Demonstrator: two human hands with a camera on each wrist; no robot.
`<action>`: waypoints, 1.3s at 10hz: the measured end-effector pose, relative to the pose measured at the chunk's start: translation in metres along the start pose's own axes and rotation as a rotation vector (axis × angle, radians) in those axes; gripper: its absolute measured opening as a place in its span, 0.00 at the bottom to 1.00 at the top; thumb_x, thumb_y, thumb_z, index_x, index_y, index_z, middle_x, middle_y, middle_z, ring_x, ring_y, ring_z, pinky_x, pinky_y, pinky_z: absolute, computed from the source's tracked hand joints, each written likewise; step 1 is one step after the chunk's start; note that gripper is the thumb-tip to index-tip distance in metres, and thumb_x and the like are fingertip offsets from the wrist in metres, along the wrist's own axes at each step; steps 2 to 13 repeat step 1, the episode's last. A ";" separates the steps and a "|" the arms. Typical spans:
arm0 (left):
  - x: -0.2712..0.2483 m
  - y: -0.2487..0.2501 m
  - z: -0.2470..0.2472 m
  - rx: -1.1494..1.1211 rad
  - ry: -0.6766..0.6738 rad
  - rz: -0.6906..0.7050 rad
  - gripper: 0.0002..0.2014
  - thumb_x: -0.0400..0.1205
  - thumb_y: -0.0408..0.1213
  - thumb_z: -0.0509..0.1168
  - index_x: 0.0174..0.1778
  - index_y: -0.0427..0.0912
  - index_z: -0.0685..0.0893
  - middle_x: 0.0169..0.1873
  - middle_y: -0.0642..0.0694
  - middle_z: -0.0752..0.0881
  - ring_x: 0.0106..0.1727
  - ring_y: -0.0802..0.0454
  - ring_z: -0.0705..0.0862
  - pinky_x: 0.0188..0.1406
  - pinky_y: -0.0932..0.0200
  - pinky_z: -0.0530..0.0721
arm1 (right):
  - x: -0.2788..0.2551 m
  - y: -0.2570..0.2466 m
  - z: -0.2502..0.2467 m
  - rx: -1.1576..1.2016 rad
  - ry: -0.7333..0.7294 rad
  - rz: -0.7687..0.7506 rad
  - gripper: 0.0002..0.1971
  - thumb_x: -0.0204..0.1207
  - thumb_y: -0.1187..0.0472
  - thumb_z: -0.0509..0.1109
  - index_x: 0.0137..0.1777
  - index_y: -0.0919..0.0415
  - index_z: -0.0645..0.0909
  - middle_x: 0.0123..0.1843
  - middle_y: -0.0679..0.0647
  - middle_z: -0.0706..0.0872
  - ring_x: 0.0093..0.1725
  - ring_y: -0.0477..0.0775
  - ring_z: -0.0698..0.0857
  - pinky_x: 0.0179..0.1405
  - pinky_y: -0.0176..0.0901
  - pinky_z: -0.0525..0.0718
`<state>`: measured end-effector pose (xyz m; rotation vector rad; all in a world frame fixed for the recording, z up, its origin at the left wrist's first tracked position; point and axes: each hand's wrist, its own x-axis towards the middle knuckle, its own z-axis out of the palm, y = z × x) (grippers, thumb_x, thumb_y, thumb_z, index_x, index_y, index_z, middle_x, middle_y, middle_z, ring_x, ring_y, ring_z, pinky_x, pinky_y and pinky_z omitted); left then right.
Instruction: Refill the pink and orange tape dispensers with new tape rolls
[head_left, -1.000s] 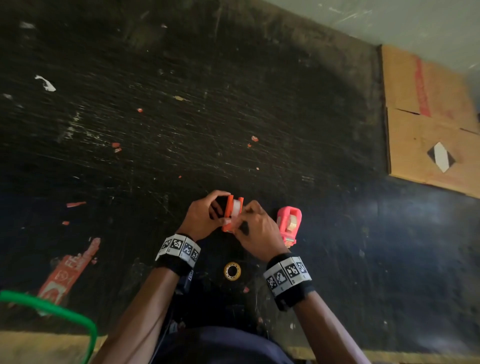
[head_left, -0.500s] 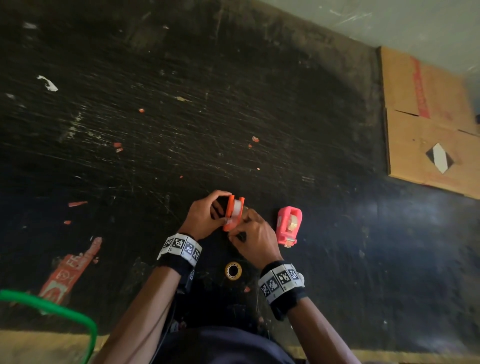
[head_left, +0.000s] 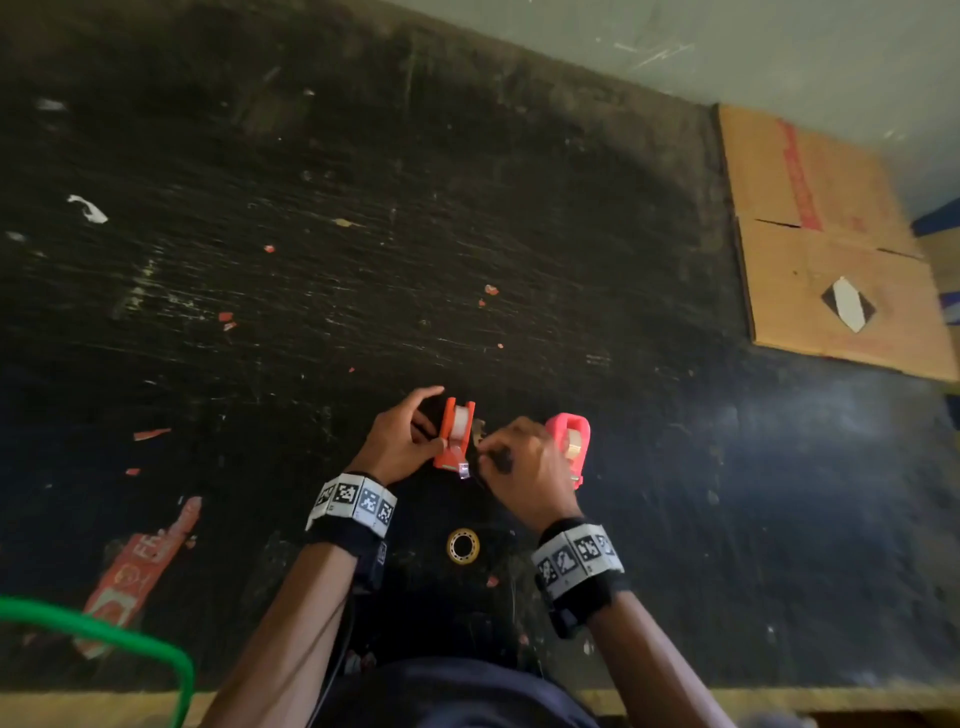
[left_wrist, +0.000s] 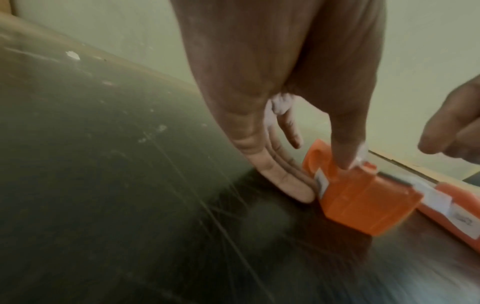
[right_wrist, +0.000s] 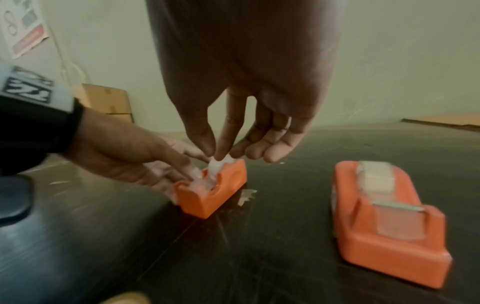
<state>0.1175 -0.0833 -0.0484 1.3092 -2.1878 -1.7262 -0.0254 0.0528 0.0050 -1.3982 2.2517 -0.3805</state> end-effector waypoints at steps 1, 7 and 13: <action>-0.003 0.009 -0.005 -0.003 -0.003 -0.074 0.41 0.75 0.36 0.77 0.82 0.58 0.66 0.47 0.50 0.84 0.45 0.57 0.85 0.44 0.65 0.79 | 0.004 0.018 -0.015 -0.008 0.252 0.184 0.12 0.72 0.54 0.76 0.56 0.49 0.87 0.57 0.51 0.85 0.59 0.56 0.83 0.53 0.39 0.78; -0.003 0.009 -0.005 -0.003 -0.003 -0.074 0.41 0.75 0.36 0.77 0.82 0.58 0.66 0.47 0.50 0.84 0.45 0.57 0.85 0.44 0.65 0.79 | 0.004 0.018 -0.015 -0.008 0.252 0.184 0.12 0.72 0.54 0.76 0.56 0.49 0.87 0.57 0.51 0.85 0.59 0.56 0.83 0.53 0.39 0.78; -0.003 0.009 -0.005 -0.003 -0.003 -0.074 0.41 0.75 0.36 0.77 0.82 0.58 0.66 0.47 0.50 0.84 0.45 0.57 0.85 0.44 0.65 0.79 | 0.004 0.018 -0.015 -0.008 0.252 0.184 0.12 0.72 0.54 0.76 0.56 0.49 0.87 0.57 0.51 0.85 0.59 0.56 0.83 0.53 0.39 0.78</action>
